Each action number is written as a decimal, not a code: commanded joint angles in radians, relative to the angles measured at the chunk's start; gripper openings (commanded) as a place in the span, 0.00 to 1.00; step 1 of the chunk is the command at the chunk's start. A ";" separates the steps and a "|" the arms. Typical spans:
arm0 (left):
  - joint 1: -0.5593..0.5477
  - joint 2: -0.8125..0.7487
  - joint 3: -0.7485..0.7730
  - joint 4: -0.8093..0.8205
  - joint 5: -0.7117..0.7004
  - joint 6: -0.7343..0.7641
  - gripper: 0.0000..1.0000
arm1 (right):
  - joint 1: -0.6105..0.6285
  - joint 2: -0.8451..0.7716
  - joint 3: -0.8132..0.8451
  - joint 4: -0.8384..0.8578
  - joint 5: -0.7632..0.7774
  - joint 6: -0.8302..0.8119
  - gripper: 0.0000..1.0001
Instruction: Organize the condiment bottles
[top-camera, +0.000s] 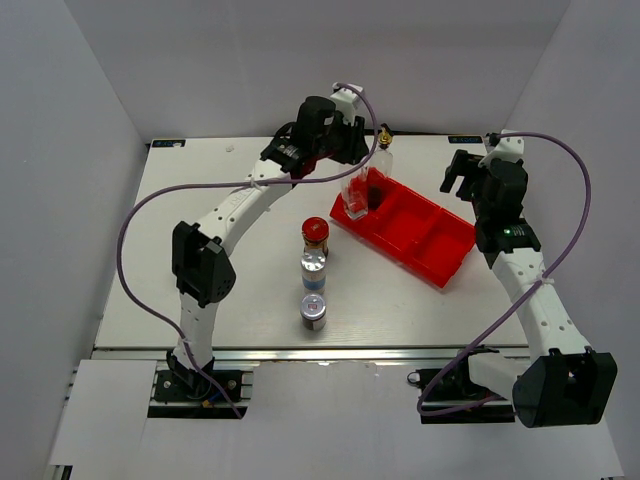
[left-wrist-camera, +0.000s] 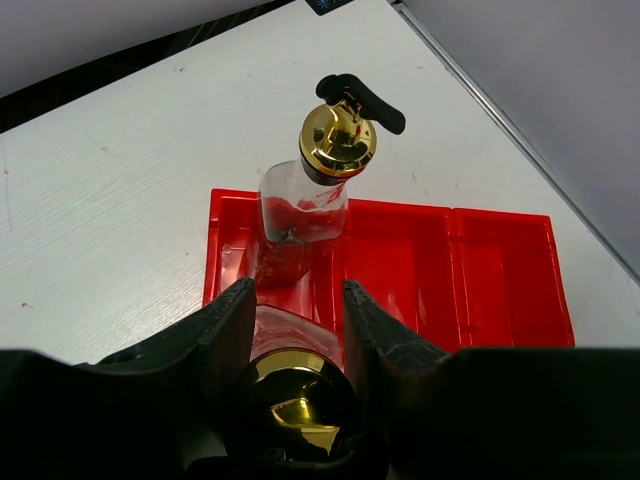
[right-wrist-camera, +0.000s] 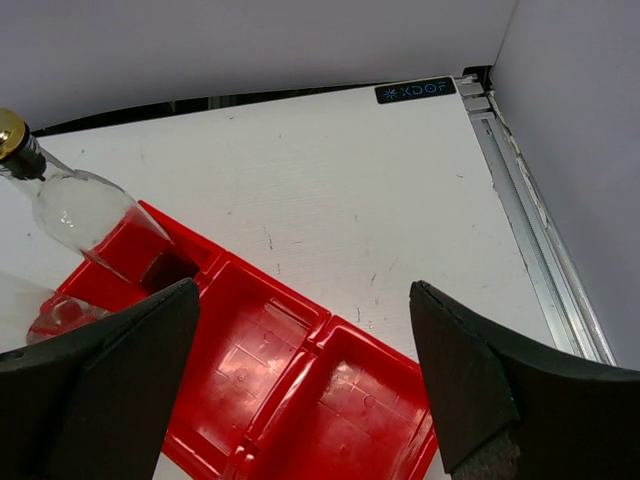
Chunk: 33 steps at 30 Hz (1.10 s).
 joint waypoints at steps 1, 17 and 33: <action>-0.002 -0.028 0.026 0.116 -0.011 -0.004 0.00 | -0.008 0.003 0.010 0.025 -0.004 -0.003 0.89; -0.054 0.061 0.060 0.083 -0.182 0.047 0.07 | -0.015 0.025 0.021 0.016 -0.019 -0.005 0.89; -0.082 0.038 0.071 0.037 -0.212 0.064 0.93 | -0.021 0.029 0.025 0.007 -0.053 -0.008 0.89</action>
